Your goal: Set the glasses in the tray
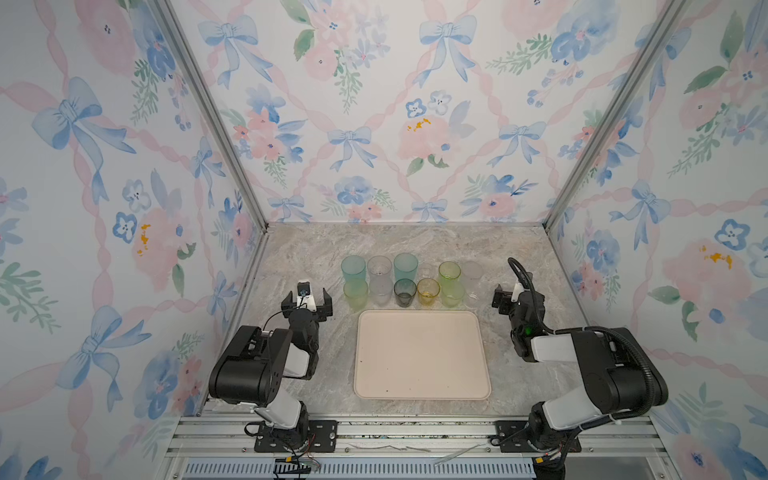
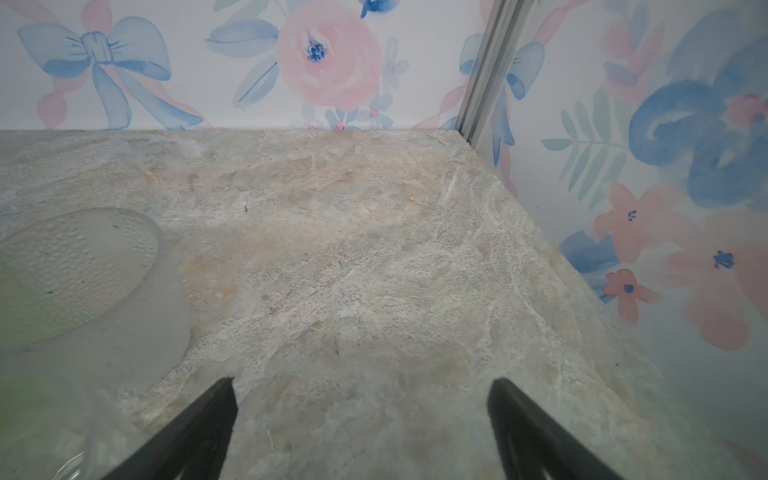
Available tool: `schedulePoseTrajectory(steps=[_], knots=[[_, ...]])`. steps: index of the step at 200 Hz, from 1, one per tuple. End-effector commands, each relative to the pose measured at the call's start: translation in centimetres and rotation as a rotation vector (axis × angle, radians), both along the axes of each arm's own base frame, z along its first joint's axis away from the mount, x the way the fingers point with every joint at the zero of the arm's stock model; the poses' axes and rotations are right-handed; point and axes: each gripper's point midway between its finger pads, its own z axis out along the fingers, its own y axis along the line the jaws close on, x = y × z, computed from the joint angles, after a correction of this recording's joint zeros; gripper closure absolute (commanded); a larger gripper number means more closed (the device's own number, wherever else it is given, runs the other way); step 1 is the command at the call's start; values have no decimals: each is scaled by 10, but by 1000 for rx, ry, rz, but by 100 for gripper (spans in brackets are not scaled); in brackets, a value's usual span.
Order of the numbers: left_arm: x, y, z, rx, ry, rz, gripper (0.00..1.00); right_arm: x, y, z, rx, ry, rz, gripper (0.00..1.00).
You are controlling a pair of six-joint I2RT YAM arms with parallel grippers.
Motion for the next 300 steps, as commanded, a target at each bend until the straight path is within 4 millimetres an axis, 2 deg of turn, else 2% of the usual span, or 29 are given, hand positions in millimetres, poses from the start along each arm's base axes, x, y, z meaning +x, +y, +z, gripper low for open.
schedulePoseTrajectory(steps=[1,67,115,132,143,175,197,227,245,263,266,288,300], knots=[[3,-1,2,-3,-1,-10,2,3,-1,4,8,-22,-6,3],[4,-1,2,-3,-2,-13,2,3,-1,4,8,-20,-5,3],[6,-9,0,0,9,-66,2,2,-2,3,7,-18,-7,3],[8,-15,-2,-8,24,-119,18,3,-2,4,11,-19,-7,1],[10,-14,-2,-19,28,-130,28,3,-2,3,10,-18,-7,10],[11,-14,-2,-23,34,-134,54,3,-2,3,15,-17,-2,23],[17,-10,14,7,54,-63,58,4,-4,5,18,-18,-9,22],[22,-30,69,90,52,-23,57,6,-9,15,36,2,-25,25],[27,-33,102,52,70,-1,56,6,-12,31,44,35,-34,25],[32,-33,120,-4,123,5,55,8,-7,59,87,57,-11,25],[36,-34,132,-19,114,-3,56,8,-4,64,106,70,1,25],[51,-45,136,-93,276,-71,67,8,20,96,225,217,99,29],[56,-56,129,-118,376,-121,70,6,36,109,284,287,160,32]])
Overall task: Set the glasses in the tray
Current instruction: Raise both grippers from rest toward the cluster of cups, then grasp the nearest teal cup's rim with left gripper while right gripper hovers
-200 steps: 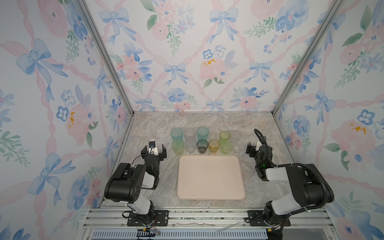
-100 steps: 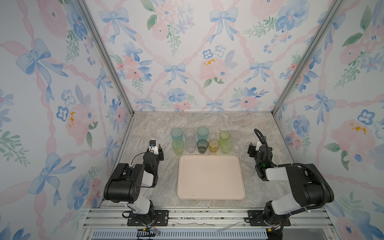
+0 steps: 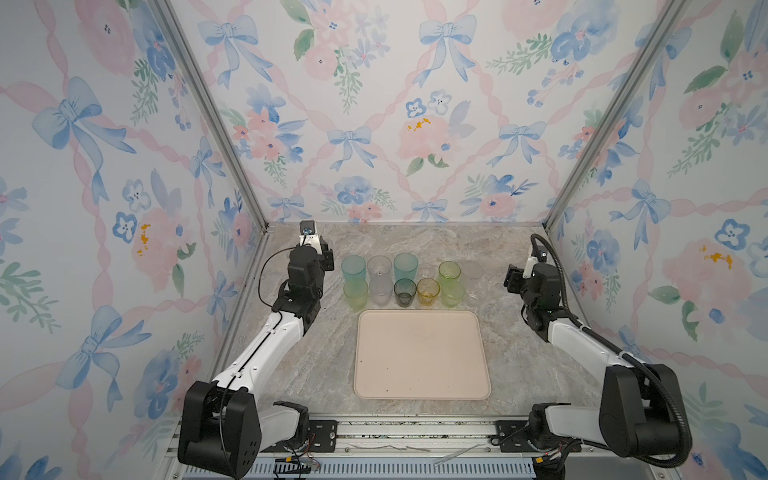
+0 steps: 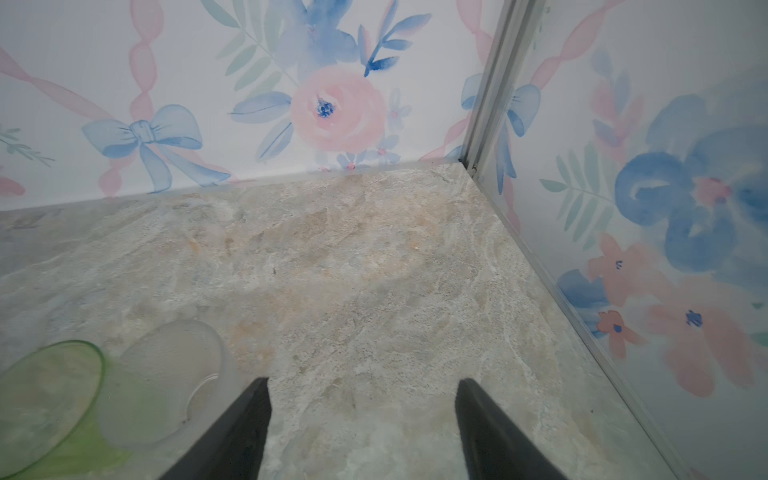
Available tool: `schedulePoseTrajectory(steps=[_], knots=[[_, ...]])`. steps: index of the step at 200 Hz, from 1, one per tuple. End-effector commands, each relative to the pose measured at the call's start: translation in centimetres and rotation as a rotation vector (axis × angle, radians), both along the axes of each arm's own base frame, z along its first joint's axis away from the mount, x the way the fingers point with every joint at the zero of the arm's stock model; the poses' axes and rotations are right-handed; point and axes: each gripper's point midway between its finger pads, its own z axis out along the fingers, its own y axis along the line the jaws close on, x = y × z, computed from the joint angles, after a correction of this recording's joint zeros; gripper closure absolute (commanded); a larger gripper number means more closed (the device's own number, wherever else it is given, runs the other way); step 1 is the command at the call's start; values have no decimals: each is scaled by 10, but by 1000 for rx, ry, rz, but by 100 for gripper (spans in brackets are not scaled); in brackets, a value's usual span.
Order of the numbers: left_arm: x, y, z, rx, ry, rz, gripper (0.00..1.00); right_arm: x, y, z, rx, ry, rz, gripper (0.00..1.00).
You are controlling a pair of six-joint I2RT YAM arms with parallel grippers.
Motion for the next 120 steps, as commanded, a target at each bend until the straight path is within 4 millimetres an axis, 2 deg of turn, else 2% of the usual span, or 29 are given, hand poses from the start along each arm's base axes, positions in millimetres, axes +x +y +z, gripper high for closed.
schedulePoseTrajectory(steps=[1,26,50,85,120], knots=[[-3,-14,-61,-53,370,-78,71,-21,31,4,158,248,129,33],[4,-24,-75,-84,489,-112,73,-29,61,25,237,299,233,33],[9,-33,-88,-126,551,-164,70,-35,79,37,257,298,282,33],[20,-39,-115,-135,667,-189,72,-39,101,39,238,323,336,33],[32,-44,-133,-136,709,-208,74,-39,111,40,228,317,353,32]])
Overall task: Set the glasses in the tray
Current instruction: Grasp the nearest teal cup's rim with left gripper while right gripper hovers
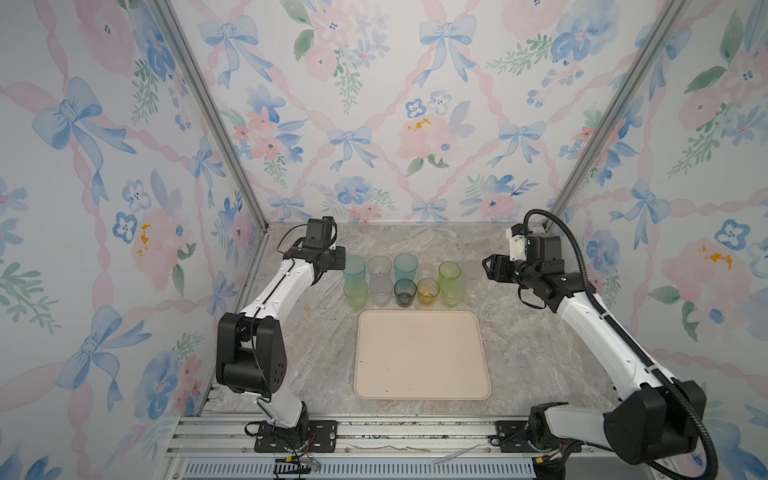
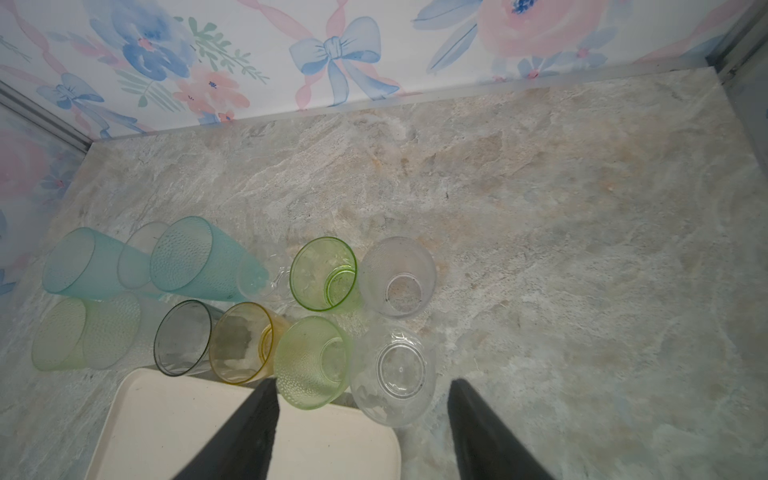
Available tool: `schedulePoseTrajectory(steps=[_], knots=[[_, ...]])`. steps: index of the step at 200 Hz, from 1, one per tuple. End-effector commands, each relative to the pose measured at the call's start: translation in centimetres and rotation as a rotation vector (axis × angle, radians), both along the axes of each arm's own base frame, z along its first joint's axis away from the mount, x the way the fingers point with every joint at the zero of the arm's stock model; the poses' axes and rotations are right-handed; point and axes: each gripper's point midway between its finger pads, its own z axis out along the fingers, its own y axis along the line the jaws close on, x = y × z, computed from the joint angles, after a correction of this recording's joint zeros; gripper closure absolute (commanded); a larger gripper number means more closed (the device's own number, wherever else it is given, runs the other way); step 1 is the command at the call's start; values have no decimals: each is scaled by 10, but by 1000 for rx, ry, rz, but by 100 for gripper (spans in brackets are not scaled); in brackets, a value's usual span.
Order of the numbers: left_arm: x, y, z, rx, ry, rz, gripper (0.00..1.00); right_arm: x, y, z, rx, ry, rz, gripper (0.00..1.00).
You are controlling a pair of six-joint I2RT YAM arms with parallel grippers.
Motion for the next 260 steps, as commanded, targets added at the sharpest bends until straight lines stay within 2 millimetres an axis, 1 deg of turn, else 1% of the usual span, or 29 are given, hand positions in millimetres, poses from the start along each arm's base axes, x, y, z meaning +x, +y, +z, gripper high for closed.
schedulePoseTrajectory(steps=[1,38,83,119,159,200,232,251,260], knots=[[2,-5,-7,-26,47,-23,74,-2,9,7,12,12,15,33],[9,-9,-16,-41,68,-35,74,-1,10,5,3,14,18,32],[13,-11,-21,-41,79,-41,73,1,10,3,-5,13,17,32],[15,-10,-31,-30,103,-43,75,4,11,-1,-2,21,20,32],[18,-9,-41,-10,133,-46,82,6,12,-2,-2,21,22,32],[22,-10,-47,14,147,-50,85,7,12,-3,0,20,21,32],[24,-11,-49,23,152,-57,92,8,12,-4,0,23,19,32],[25,-11,-49,27,149,-65,100,8,12,-6,1,27,16,32],[25,-10,-50,32,152,-64,100,8,12,-6,0,28,16,32]])
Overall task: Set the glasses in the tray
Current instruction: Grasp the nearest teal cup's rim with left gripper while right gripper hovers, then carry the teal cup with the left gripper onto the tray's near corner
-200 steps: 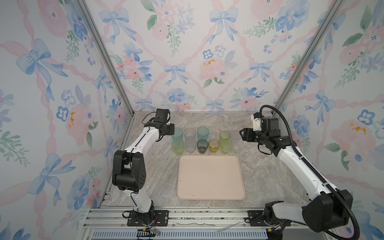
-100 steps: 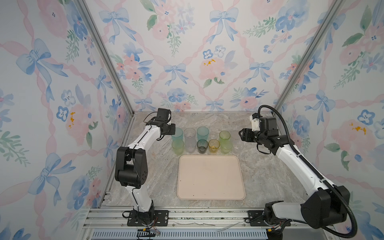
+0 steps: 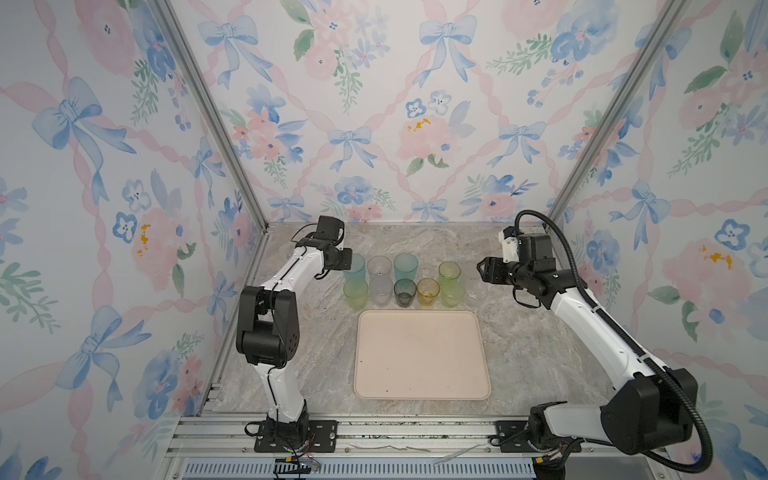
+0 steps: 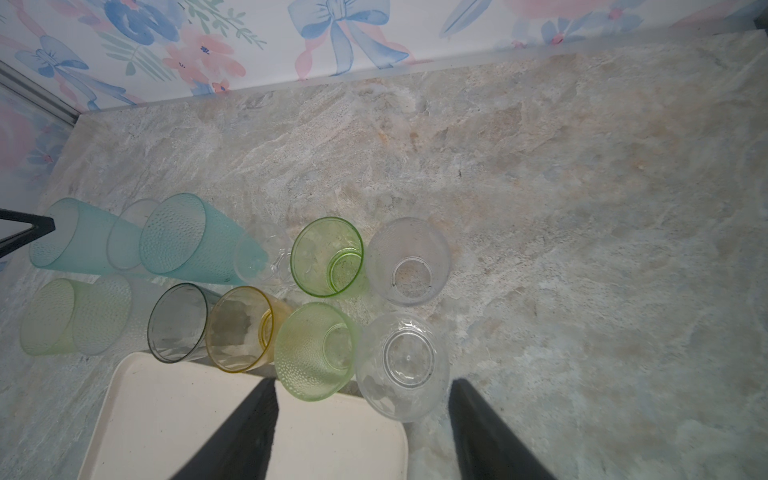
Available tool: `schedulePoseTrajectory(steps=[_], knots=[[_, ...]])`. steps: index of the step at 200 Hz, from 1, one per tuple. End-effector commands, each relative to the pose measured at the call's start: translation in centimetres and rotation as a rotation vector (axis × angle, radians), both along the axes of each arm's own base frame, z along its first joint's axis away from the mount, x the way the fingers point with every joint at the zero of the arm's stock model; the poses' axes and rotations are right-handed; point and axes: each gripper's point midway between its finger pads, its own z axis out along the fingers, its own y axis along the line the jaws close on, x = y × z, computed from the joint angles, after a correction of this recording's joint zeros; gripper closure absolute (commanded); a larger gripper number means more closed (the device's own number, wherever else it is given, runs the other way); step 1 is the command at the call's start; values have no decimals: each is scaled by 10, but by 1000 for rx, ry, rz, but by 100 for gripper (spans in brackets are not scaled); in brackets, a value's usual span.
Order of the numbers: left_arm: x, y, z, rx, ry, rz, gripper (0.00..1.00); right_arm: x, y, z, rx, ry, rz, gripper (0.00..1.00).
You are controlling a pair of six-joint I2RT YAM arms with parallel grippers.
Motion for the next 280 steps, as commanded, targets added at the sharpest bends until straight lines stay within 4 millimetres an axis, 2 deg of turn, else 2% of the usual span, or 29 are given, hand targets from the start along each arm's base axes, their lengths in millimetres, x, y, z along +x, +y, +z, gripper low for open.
schedulePoseTrajectory(steps=[1,22,35,60,85,115,128,138,154,190,214,238,262,280], knots=[[3,2,-3,25,11,-11,100,5,3,11,9,-27,-2,32],[3,6,0,44,0,0,100,5,3,11,10,-24,-4,32],[3,10,12,57,-28,15,100,5,4,12,16,-23,-1,32],[3,21,51,78,-116,49,100,3,5,16,22,-31,1,32],[-6,26,102,85,-228,62,100,-1,7,19,31,-38,6,32],[-39,20,168,77,-377,49,100,-7,11,19,36,-39,15,32],[-58,12,185,53,-416,20,100,-10,14,19,37,-41,19,32],[-73,7,190,20,-418,-3,100,-13,16,20,39,-43,25,32],[-100,-6,184,-35,-371,-47,100,-17,21,22,37,-46,36,32],[-170,-50,158,-59,-259,-182,100,-28,40,22,18,-37,80,32],[-211,-66,142,-61,-177,-252,100,-36,52,21,-1,-35,108,32],[-236,-68,121,-33,-93,-274,100,-43,63,21,-7,-39,128,32],[-252,-65,96,27,3,-268,100,-50,72,20,-13,-36,149,32],[-262,-72,84,15,43,-286,100,-55,77,20,-27,-32,166,32]])
